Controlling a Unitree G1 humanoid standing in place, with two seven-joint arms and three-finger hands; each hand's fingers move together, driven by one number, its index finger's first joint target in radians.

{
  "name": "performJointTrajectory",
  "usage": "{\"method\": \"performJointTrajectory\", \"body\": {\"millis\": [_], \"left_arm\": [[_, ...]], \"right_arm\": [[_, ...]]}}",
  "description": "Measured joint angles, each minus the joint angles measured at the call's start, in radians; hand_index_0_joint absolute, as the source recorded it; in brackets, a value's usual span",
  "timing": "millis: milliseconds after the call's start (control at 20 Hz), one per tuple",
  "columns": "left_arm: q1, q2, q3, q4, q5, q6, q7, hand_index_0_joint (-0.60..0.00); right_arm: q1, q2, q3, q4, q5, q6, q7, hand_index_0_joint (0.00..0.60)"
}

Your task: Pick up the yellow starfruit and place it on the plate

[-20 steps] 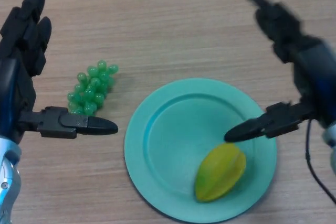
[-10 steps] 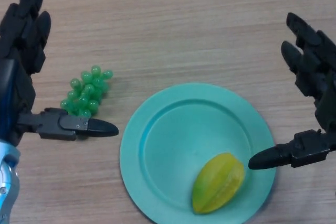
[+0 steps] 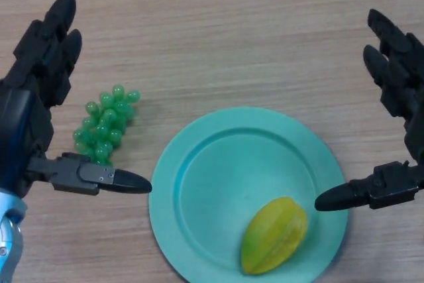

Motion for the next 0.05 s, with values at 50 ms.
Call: {"method": "performJointTrajectory", "body": {"millis": [50], "left_arm": [[0.005,0.000,0.002,0.000,0.000,0.000,-0.001,0.000]], "right_arm": [[-0.005,0.000,0.001,0.000,0.000,0.000,0.000,0.000]]}}
